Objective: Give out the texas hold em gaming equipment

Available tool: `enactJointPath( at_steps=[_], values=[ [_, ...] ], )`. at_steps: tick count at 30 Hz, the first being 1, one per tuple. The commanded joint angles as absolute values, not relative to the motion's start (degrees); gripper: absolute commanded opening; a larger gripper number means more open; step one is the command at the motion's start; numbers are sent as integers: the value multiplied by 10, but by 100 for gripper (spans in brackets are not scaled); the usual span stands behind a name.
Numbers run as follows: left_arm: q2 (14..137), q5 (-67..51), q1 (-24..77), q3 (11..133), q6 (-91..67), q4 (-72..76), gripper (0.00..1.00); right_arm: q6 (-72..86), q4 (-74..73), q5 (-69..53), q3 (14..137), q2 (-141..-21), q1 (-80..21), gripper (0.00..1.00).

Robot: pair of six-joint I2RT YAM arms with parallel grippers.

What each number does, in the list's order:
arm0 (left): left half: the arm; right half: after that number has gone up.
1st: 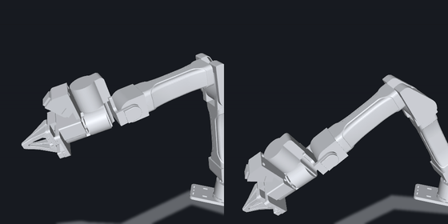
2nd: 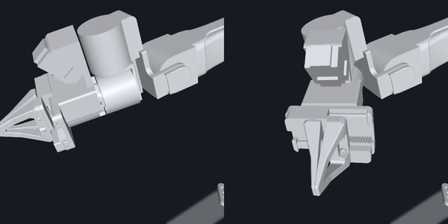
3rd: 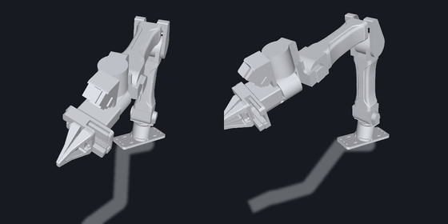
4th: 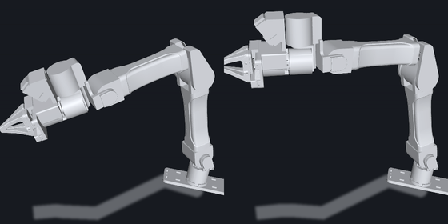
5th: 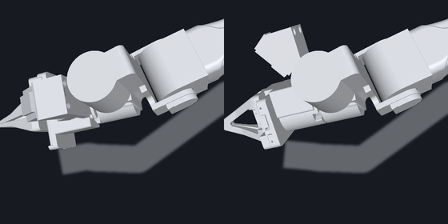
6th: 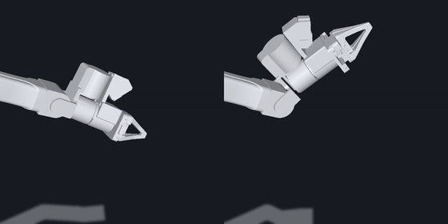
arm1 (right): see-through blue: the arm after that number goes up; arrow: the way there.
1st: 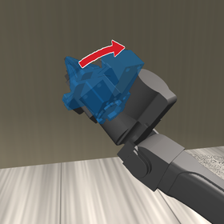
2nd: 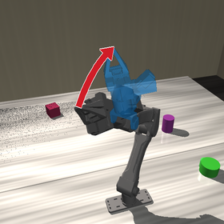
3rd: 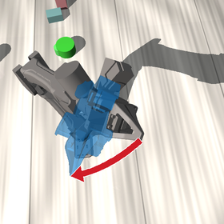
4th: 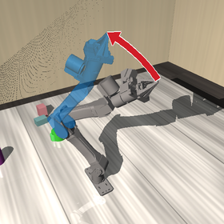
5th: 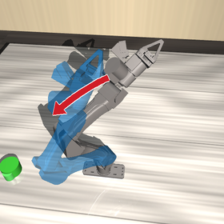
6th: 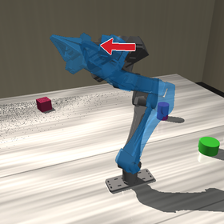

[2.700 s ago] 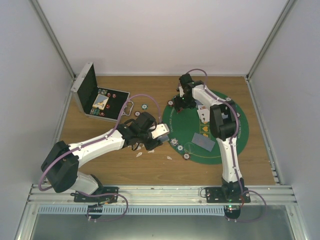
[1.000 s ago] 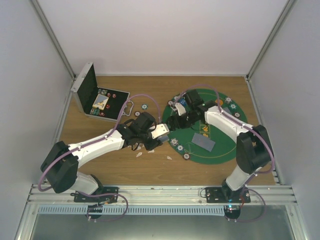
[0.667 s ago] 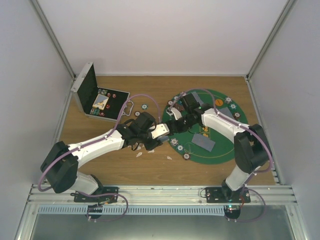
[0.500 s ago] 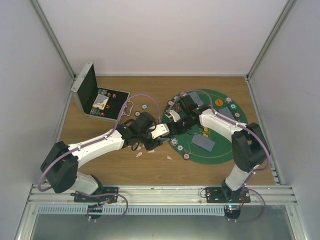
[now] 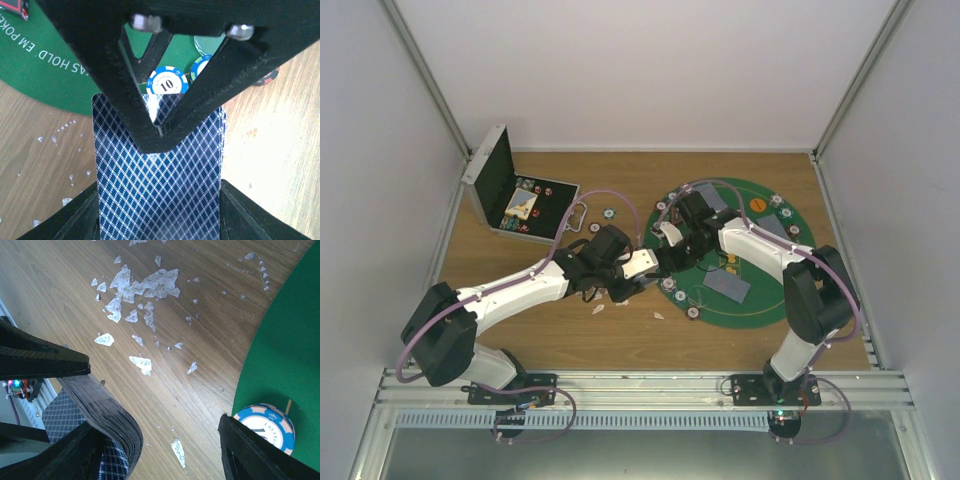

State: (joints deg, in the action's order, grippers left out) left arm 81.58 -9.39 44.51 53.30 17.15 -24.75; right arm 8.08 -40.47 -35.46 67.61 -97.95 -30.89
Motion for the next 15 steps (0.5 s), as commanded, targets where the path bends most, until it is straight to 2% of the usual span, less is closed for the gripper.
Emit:
enactJointPath(
  at_steps=[1,8,15],
  values=[
    [797,-97,441,531,173,-220,55,62,-435,-317,675,-980,-301,63],
    [797,-96,441,530,173,-220,55,56,-442,-326,673,-971,-284,59],
    [798,-96,441,530,173,-220,55,42,-448,-373,676,-961,-280,47]
  ],
)
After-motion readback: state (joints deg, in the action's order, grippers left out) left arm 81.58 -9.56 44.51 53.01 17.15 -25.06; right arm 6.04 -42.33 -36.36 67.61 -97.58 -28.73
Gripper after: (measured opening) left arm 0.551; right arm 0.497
